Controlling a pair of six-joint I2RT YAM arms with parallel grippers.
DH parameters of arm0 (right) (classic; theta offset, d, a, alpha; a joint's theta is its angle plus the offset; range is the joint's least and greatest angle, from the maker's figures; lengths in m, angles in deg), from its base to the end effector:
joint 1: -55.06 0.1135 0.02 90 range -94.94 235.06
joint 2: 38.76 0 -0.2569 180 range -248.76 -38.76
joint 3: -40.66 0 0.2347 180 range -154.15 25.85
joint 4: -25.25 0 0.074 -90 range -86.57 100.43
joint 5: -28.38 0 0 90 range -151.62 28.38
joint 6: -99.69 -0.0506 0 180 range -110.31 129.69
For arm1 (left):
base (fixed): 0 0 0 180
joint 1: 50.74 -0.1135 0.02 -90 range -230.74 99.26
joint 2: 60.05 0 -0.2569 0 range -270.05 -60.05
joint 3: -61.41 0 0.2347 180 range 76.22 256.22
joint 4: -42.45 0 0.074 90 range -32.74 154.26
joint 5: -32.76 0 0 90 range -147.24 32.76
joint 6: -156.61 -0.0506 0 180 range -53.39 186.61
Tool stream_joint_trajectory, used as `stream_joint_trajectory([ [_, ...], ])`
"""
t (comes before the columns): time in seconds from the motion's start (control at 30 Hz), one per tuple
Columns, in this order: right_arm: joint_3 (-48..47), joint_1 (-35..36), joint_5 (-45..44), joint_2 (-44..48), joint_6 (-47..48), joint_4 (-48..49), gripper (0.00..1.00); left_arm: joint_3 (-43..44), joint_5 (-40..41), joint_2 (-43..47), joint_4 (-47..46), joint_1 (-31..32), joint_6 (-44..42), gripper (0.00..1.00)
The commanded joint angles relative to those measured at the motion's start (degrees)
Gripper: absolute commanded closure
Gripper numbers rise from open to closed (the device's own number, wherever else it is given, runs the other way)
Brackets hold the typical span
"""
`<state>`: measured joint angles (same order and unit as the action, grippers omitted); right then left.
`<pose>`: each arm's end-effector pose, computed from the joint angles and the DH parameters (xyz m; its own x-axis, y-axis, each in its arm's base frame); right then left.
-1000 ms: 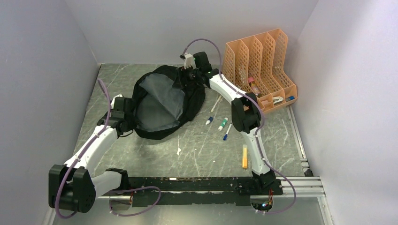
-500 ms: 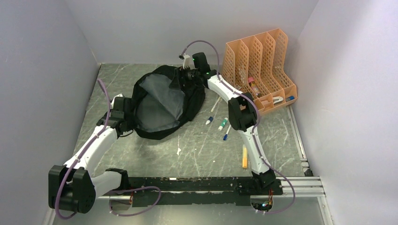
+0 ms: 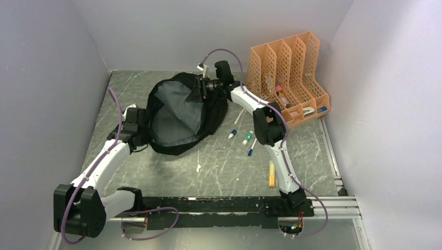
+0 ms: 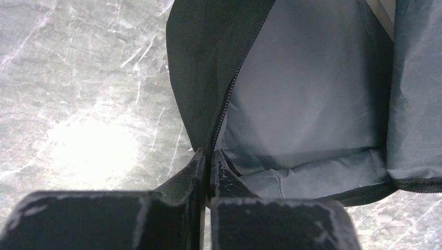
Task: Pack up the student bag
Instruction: Zip the student bag at the center of the board.
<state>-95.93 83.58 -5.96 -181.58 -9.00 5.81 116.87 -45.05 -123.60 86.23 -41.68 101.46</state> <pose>0.4637 0.2995 0.1989 -0.6564 -0.1510 -0.7392 -0.7526 0.1992 0.6276 0.2132 -0.0232 0.2134 -0.6519 -0.4617 -0.6016 -0.4232 0.8798 -0.2165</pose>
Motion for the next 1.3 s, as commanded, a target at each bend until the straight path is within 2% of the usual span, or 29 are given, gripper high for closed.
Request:
stream_joint_trajectory([
  [0.0, 4.76, 0.53, 8.03, 5.54, -6.21, 7.50, 0.45, 1.26, -0.68, 0.99, -0.47, -0.53, -0.46, 0.95],
  [0.1, 6.93, 1.90, 8.09, 7.95, -5.12, 5.30, 0.46, 1.43, -0.32, 0.91, -0.29, -0.56, -0.16, 0.95],
  [0.23, 9.09, 5.48, 5.38, 11.57, 1.23, -3.85, 0.45, 1.88, -0.11, 0.97, 0.07, -0.62, -0.17, 0.95],
  [0.33, 12.33, 8.04, 2.83, 14.89, 5.32, -7.27, 0.43, 2.20, 0.31, 1.13, 0.42, -0.62, -0.39, 0.95],
  [0.57, 19.66, 12.95, -1.11, 21.26, 10.48, -10.79, 0.29, 1.70, 0.58, 1.99, 0.91, -0.71, -0.34, 0.95],
  [0.7, 22.14, 13.67, -1.71, 24.30, 9.02, -8.24, 0.27, 1.37, 0.67, 2.30, 1.40, -0.80, -0.16, 0.95],
  [0.83, 25.82, 13.61, -5.71, 27.33, 5.82, -2.09, 0.32, 1.63, 1.82, 2.95, 3.04, -0.88, -0.07, 0.95],
  [0.93, 28.36, 13.76, -8.84, 28.42, 3.14, 1.83, 0.46, 1.81, 3.84, 3.87, 5.27, -0.97, 0.79, 0.95],
  [1.0, 28.43, 14.07, -10.29, 27.72, 3.63, 1.21, 0.54, 1.76, 5.28, 4.86, 6.61, -0.97, 1.66, 0.95],
  [1.17, 26.30, 16.03, -18.86, 25.17, 7.86, -5.84, 0.57, 1.65, 4.76, 6.16, 6.87, -0.97, 1.75, 0.95],
  [1.2, 26.06, 16.35, -21.51, 24.97, 8.41, -7.22, 0.57, 2.01, 4.44, 6.06, 7.07, -0.97, 1.60, 0.91],
  [1.27, 26.94, 16.78, -27.67, 25.86, 8.12, -8.77, 0.57, 3.74, 4.09, 6.03, 8.31, -0.97, 1.19, 0.77],
])
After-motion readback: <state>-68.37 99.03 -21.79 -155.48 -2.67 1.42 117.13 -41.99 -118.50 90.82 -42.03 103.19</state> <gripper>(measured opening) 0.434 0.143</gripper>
